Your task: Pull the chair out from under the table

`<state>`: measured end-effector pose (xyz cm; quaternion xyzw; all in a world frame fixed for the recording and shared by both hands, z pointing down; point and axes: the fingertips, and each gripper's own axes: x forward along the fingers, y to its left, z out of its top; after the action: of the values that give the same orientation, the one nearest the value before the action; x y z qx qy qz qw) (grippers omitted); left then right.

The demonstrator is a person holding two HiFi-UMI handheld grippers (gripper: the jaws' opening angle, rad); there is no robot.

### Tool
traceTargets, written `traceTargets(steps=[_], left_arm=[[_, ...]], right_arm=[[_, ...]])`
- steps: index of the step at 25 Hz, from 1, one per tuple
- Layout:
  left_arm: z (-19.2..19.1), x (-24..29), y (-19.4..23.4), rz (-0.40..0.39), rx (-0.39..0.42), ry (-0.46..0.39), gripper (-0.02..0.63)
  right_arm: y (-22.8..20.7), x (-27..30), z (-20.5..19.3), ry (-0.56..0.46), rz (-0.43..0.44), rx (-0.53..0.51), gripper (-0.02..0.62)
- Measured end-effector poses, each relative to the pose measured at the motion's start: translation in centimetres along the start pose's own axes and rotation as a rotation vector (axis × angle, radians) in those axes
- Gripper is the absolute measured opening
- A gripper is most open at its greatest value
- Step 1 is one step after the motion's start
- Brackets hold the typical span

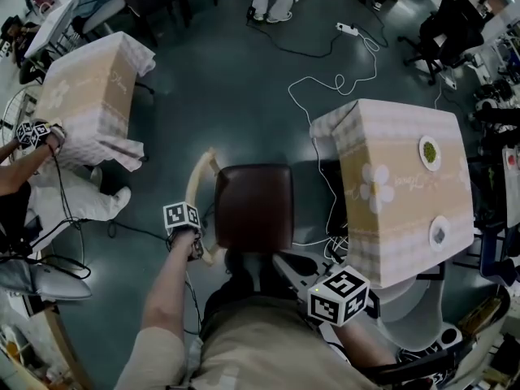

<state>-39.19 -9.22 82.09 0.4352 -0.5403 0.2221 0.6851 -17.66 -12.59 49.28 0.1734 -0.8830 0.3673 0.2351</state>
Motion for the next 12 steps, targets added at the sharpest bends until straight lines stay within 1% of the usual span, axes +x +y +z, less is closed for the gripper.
traceTargets(steps=[4,12], left_arm=[[-0.1,-0.1,1.1,0.016,0.0,-0.017,0.124],[-0.6,-1.0,2.9,0.015,-0.04,-0.028,0.121]], right_arm=[[0.3,0.4,-0.1,0.006,0.001,-0.007,0.009],[1.3,1.0,-0.6,0.022,0.02,-0.027,0.009]])
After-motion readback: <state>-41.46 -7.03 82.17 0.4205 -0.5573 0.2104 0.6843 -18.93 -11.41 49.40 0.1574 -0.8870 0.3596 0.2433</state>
